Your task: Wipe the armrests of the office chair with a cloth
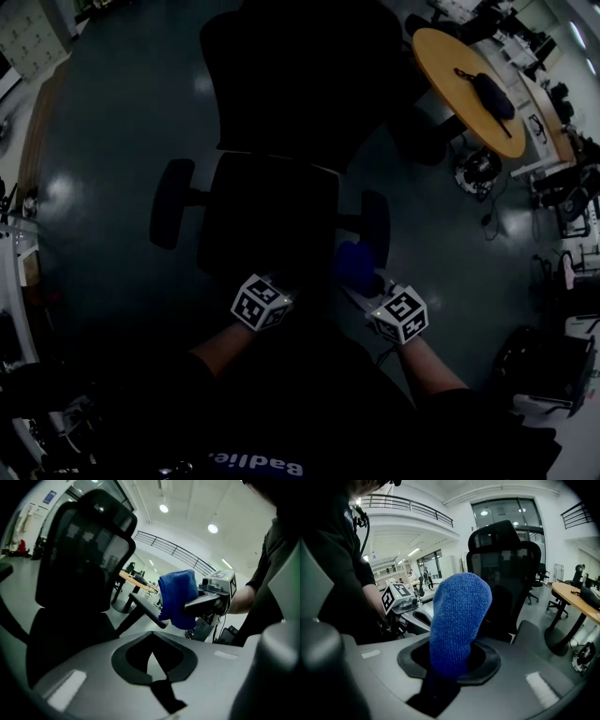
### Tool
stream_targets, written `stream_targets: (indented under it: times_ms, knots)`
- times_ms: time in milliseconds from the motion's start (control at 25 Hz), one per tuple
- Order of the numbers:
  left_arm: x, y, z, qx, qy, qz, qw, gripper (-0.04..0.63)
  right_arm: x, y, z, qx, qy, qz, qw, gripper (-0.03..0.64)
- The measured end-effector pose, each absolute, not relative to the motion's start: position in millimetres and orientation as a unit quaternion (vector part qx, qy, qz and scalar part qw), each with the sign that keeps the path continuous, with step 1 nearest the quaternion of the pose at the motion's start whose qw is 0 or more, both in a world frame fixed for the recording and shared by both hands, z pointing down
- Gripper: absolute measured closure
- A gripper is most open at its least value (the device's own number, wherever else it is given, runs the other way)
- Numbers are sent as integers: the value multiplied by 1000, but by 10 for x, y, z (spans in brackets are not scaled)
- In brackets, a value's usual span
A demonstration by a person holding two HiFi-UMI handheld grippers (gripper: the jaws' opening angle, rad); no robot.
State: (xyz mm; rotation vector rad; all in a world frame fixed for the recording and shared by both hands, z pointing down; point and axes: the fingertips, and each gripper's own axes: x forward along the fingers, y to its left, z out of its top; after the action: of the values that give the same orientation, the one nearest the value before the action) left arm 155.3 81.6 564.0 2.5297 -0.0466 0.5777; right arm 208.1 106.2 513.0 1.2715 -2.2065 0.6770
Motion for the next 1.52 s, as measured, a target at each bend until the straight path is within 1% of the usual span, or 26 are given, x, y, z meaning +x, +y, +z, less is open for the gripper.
stream_targets:
  times_ms: [200, 360, 440, 600, 880, 1040, 1240, 1360, 1520]
  knots:
    - [630, 397, 5082, 941, -110, 141, 287, 575, 1610, 622, 4725, 464, -836, 221, 190, 492]
    - [120, 176, 4896, 933, -186, 120, 285, 575, 1385, 364, 4512, 441, -859, 205, 162, 492]
    - [20, 96, 4835, 930, -209, 116, 279, 575, 1334, 267, 4459, 428, -869, 197, 152, 492]
    - [-17, -38, 4755, 923, -244, 116, 274, 575, 1250, 126, 4423, 399, -887, 171, 155, 492]
    - [-182, -224, 4614, 904, -320, 127, 253, 575, 1110, -313, 4251, 340, -922, 152, 109, 492]
    - [-352, -295, 4741, 886, -360, 124, 264, 575, 1079, -613, 4267, 323, -928, 146, 111, 492]
    - [-866, -382, 5022, 879, -361, 147, 274, 575, 728, -982, 4266, 327, -926, 136, 130, 492]
    - [-1193, -546, 5217, 883, -345, 164, 272, 575, 476, -1238, 4294, 342, -919, 127, 151, 492]
    - [-1411, -771, 5378, 905, -280, 193, 254, 575, 203, -1578, 4401, 370, -903, 128, 178, 492]
